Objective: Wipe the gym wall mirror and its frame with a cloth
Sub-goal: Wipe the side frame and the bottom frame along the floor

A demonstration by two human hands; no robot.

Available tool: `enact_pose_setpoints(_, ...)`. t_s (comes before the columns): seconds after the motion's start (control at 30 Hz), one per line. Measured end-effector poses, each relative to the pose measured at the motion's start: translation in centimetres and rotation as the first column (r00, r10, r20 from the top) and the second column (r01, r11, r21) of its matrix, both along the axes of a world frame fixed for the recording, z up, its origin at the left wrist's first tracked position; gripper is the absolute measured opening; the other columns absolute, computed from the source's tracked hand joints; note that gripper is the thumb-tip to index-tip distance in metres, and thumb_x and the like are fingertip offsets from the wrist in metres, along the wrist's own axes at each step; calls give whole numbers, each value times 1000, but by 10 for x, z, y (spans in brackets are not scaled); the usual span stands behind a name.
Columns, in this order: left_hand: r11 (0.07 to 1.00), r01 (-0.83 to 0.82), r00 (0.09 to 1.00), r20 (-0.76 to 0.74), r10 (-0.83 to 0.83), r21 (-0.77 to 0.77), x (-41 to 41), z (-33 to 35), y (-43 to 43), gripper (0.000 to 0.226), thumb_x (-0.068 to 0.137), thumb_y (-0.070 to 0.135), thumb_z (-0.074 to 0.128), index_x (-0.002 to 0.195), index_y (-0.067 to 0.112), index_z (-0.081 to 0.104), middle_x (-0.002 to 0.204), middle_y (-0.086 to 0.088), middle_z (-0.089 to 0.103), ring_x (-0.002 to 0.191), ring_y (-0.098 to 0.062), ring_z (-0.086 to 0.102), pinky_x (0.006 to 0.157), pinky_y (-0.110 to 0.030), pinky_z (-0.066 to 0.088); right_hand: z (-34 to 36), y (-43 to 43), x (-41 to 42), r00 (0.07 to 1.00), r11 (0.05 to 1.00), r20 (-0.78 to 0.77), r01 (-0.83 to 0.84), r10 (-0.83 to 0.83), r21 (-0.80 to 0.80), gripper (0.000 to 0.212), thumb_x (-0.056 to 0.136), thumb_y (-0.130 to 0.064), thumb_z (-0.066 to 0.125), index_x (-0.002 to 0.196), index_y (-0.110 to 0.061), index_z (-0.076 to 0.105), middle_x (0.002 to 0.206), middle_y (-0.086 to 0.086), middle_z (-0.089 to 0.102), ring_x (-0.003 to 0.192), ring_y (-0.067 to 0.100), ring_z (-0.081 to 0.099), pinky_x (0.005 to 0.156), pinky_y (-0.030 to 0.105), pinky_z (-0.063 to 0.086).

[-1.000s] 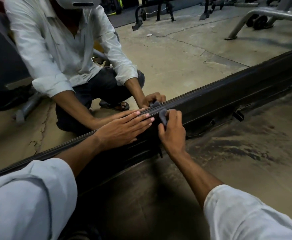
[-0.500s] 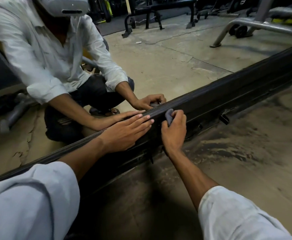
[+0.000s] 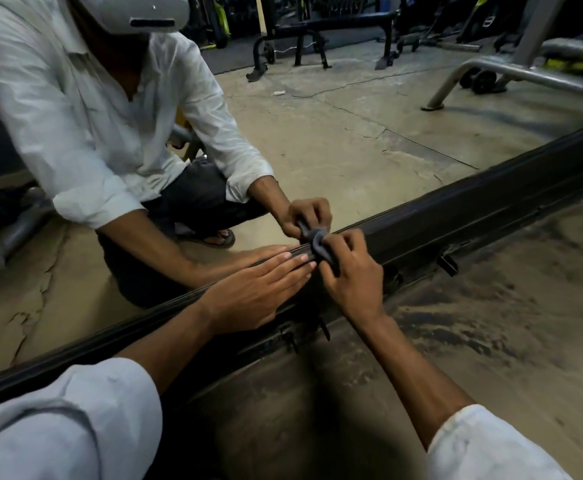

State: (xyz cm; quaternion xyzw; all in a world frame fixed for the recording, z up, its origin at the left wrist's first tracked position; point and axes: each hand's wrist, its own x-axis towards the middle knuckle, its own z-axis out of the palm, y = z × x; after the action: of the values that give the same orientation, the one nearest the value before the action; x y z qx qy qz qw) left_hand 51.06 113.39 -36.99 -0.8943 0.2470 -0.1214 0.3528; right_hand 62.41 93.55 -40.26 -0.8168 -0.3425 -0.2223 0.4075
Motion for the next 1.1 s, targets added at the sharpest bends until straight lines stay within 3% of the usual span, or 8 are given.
enact_pose_setpoints(0.17,1000,0,1000,1,0,22,0,2,-1,88,94,31,57,167,0,18,177,-20,6,165,-36,8,133,-50,2,-15,-19,24,897,908,-296,387,-329,163,36,93,-16,70,124,-20,52,125,4,47,94,24,65,66,34,55)
enact_pose_setpoints(0.3,1000,-28,1000,9,28,8,-1,1,-4,94,86,28,61,167,0,21,176,-20,16,164,-35,14,134,-49,2,-36,3,-18,990,997,-131,-48,55,53,51,84,-11,77,124,-20,46,117,6,50,87,27,66,63,31,51)
enact_pose_setpoints(0.37,998,-45,999,-24,44,-32,-2,1,-3,94,87,27,62,168,3,21,176,-17,16,164,-33,14,135,-48,6,-39,0,-14,987,995,-127,-98,101,30,52,83,-10,78,122,-22,46,115,2,49,86,25,65,63,29,47)
enact_pose_setpoints(0.53,998,-40,999,-30,39,-51,-1,2,-2,92,90,27,64,168,5,22,179,-13,7,165,-31,6,134,-47,9,-34,-13,17,893,917,-418,295,-166,267,29,90,-6,67,114,-12,51,117,4,49,94,21,58,73,24,41)
enact_pose_setpoints(0.73,994,-64,997,-56,59,-85,-3,3,-5,89,92,28,60,168,4,21,177,-15,15,165,-32,11,134,-50,14,-34,-2,-2,986,990,-90,-141,143,27,47,85,-10,74,120,-22,47,115,5,48,83,25,63,60,32,50)
enact_pose_setpoints(0.9,999,-5,996,-91,1,-43,11,2,-7,82,94,27,55,166,2,26,176,-15,19,164,-37,9,134,-50,11,-24,-31,36,894,910,-377,344,-242,232,30,93,-5,68,119,-10,54,119,7,48,92,21,58,71,24,41)
enact_pose_setpoints(0.97,999,32,994,-104,-34,-18,27,0,-15,83,97,32,48,167,-1,19,176,-19,16,163,-41,7,133,-51,7,-17,-26,30,953,961,-258,209,-160,178,37,90,-5,71,124,-12,56,120,7,49,90,19,58,71,26,46)
enact_pose_setpoints(1.1,996,58,998,-27,-60,-66,42,-1,-24,87,100,38,48,167,-4,11,175,-27,8,164,-40,9,133,-51,4,-4,-35,34,987,975,68,-128,143,-183,53,91,-17,71,140,-20,52,120,4,49,86,23,62,63,31,52)
